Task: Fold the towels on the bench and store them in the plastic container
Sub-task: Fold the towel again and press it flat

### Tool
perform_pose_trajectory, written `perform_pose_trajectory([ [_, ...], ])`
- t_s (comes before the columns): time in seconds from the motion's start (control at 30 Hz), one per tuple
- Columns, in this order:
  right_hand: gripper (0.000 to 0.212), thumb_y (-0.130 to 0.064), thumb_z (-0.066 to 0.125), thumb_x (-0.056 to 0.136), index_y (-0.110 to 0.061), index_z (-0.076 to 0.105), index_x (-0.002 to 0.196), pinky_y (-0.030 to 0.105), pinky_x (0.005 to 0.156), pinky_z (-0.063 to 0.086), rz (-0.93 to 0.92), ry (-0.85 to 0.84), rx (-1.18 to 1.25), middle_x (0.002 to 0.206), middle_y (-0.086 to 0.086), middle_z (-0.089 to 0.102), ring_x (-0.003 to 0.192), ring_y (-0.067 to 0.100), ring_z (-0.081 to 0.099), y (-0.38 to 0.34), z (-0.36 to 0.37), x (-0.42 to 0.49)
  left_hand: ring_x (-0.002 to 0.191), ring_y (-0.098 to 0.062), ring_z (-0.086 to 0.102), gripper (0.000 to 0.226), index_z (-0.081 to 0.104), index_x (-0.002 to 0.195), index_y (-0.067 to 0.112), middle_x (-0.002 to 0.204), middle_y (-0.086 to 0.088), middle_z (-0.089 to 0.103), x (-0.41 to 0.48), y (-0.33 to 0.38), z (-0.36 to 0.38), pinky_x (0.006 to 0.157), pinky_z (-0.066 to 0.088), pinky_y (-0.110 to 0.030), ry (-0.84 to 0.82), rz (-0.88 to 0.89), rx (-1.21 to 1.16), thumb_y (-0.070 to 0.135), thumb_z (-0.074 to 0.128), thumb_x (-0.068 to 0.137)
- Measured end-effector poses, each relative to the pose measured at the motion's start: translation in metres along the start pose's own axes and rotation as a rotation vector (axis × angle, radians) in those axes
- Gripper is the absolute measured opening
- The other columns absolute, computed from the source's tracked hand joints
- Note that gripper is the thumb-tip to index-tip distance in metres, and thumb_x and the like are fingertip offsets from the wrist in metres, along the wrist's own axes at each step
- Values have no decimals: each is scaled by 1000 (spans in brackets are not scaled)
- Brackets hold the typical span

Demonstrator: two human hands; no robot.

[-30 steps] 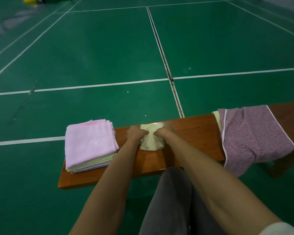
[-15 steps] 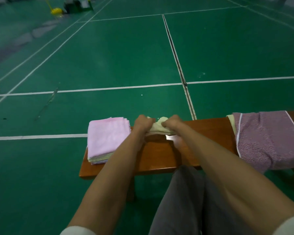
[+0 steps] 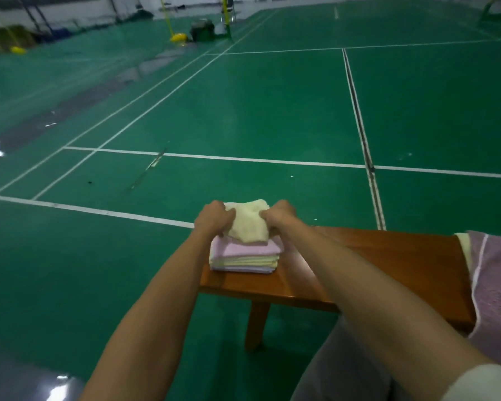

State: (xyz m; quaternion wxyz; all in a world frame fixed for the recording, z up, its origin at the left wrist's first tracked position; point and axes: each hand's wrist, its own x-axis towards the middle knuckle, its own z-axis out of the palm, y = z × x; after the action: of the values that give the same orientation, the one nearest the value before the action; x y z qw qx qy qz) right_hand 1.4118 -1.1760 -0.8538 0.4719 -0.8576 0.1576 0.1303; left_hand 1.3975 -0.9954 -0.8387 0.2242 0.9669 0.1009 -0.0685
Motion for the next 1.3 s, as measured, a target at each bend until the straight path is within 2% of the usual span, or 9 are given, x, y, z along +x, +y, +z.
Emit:
perform_pose_trajectory([
  [0.17,28,-24,56,100,0,63,113,28,68,39,-60,82,-138,114,16,67,96,33,64,2,22,-10,66,-32,73,65,61,104,-5,86,-17,69,4,-31,-6,73,62,-41,-156,-52,81,59,49,100],
  [0.37,53,-12,61,90,1,43,138,32,74,47,33,90,-51,131,17,59,114,36,62,-4,28,-6,117,-37,60,69,39,142,3,136,-19,57,11,-17,14,91,53,-44,-14,7,209,54,53,98],
  [0.5,46,-19,69,83,-2,59,125,35,80,60,141,4,-4,120,12,67,105,30,68,-6,32,1,101,-30,62,54,55,126,8,123,-12,64,8,-6,26,78,46,-36,29,-43,251,54,49,99],
  [0.67,17,-10,58,85,-8,63,101,32,70,44,-70,110,-93,99,12,64,90,33,62,-15,20,4,89,-29,62,49,65,111,11,109,-10,68,7,2,28,76,46,-35,145,-1,278,54,42,102],
  [0.8,35,-10,61,86,-3,58,120,32,71,44,-105,116,-235,118,17,66,99,36,64,-6,17,5,97,-30,66,50,62,114,11,112,-9,69,6,4,33,75,44,-35,143,-29,287,56,43,101],
  [0.97,47,-21,58,96,-2,43,136,40,84,49,-176,146,-451,131,17,57,114,38,60,13,18,-3,112,-33,59,59,34,144,12,130,-13,57,4,-5,43,83,49,-43,282,8,319,53,45,103],
  [1.03,44,-23,55,99,-5,42,136,42,87,47,-317,236,-553,132,15,52,115,35,54,13,21,-5,114,-31,55,46,40,142,19,132,-13,54,5,-10,46,92,48,-45,384,263,448,47,40,104],
  [1.13,49,-26,49,102,-8,37,146,42,103,42,-484,200,-592,145,14,44,128,32,45,13,30,-3,132,-32,48,45,52,135,19,140,-11,53,11,-16,57,112,35,-47,219,532,504,41,24,107],
  [1.3,63,-50,21,108,-31,-4,162,56,125,3,-319,-124,-645,169,3,-16,155,36,-11,38,50,1,157,-22,-9,67,-6,162,17,170,-4,-7,15,-34,81,127,1,-49,-24,377,446,51,5,106],
])
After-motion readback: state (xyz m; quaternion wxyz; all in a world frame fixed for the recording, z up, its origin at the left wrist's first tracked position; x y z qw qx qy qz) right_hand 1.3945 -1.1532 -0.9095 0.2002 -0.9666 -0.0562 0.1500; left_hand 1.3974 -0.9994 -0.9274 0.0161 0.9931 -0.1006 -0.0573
